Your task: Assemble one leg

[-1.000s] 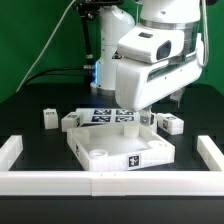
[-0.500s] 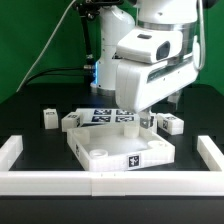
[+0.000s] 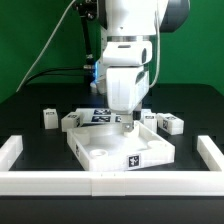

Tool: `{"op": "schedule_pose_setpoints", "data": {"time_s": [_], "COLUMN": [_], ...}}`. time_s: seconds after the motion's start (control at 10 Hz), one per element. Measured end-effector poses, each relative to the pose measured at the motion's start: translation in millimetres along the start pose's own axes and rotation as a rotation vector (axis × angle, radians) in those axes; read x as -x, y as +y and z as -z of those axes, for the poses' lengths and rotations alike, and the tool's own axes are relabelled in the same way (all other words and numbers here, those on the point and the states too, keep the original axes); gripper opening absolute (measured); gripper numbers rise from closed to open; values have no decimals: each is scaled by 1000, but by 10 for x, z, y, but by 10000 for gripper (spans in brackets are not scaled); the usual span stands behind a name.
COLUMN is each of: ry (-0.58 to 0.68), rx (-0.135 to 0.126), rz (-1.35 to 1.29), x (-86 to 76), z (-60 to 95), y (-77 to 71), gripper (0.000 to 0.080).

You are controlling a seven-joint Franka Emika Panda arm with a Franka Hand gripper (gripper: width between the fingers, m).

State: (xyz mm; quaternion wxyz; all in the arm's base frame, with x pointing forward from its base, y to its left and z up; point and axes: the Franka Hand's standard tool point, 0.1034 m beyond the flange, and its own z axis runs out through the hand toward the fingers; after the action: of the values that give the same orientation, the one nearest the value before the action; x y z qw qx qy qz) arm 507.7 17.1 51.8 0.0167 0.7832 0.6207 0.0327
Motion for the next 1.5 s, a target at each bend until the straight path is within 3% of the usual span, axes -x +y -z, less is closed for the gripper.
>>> {"op": "schedule_pose_setpoints", "data": {"time_s": [0.3, 0.4, 0.5, 0.6, 0.7, 0.9, 1.0, 1.3, 1.5], "ry": [0, 3, 10, 3, -7, -51, -54, -54, -52], "rx": [-3, 9, 34, 24, 22, -10, -12, -13, -28], "rz": [-4, 59, 229, 308, 365, 543, 530, 518, 566], "x": [6, 38, 192, 254, 219, 114, 206, 222, 309], "z": [-15, -23, -63, -84, -88, -130, -121, -128, -182], "y": [-7, 4, -17, -78, -113, -208, -204, -203, -234], "gripper": [650, 650, 650, 650, 650, 650, 650, 650, 650]}}
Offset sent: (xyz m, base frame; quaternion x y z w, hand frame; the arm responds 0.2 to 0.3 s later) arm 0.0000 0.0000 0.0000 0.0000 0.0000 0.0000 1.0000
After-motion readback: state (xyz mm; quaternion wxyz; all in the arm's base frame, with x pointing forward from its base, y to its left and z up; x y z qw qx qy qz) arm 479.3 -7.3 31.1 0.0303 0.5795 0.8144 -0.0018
